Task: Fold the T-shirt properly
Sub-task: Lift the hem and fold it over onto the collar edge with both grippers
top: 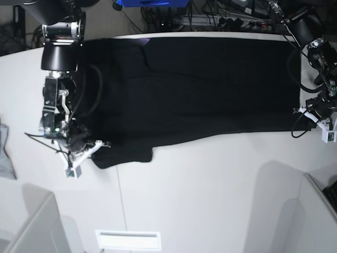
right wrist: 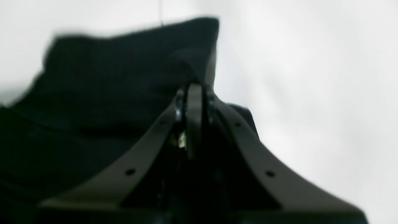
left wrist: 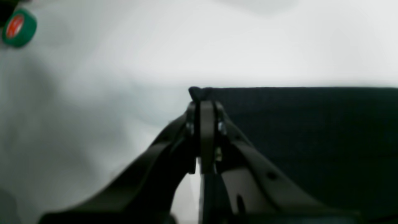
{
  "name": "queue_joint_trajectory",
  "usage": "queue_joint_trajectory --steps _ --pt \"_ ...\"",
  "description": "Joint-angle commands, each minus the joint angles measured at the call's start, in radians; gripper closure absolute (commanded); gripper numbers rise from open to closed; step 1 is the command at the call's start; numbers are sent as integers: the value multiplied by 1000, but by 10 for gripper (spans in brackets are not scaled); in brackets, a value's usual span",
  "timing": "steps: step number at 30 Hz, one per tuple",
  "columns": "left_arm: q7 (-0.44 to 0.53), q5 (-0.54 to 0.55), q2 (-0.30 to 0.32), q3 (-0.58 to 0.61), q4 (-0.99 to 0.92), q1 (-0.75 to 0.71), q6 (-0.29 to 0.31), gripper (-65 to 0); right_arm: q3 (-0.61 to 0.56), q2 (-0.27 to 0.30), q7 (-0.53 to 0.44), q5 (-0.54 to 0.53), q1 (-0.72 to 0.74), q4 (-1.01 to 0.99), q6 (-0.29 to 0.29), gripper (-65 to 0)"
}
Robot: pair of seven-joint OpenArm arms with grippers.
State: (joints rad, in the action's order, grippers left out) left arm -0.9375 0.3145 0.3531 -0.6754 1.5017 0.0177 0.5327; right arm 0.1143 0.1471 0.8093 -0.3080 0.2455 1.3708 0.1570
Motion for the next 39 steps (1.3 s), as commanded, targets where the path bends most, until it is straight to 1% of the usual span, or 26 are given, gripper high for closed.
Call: queue_joint_trajectory --steps 1,3,6,10,13,15,17,20,24,27,29,31,35,39 --pt "11 7 17 -10 40 0 27 0 20 18 -20 5 10 35 -1 0" --pt "4 7 5 -14 73 -22 46 0 28 18 -5 5 -7 58 -1 0" --pt "1 7 1 -14 112 -42 46 0 31 18 34 5 -15 75 -1 0" --pt "-1 7 -6 -16 135 -63 46 0 61 16 43 5 -56 150 -1 0" --pt "-1 7 -6 -28 135 -91 46 0 69 16 86 5 -71 198 -1 0" --pt "-1 7 -16 -37 144 -101 48 0 71 16 106 5 -90 232 -1 0" --pt "-1 7 -21 -37 170 -117 48 0 89 16 118 5 -117 278 -1 0" --pt "-1 7 -24 -37 228 -152 48 0 129 12 163 0 -154 358 -1 0" --pt "-1 7 -24 -37 271 -178 48 0 135 12 224 0 -205 459 -1 0" --pt "-36 7 -22 -39 287 -187 48 0 135 12 252 0 -245 522 -1 0" --pt "-41 7 -22 -42 297 -189 48 0 135 10 269 0 -265 545 -1 0" --pt "-48 7 -24 -74 308 -189 48 0 152 9 290 -1 -288 569 -1 0" --pt "-48 7 -24 -93 313 -190 48 0 244 -43 333 -1 -323 622 5 0" --pt "-48 7 -24 -91 314 -213 48 0 267 -54 381 -4 -354 634 5 0"
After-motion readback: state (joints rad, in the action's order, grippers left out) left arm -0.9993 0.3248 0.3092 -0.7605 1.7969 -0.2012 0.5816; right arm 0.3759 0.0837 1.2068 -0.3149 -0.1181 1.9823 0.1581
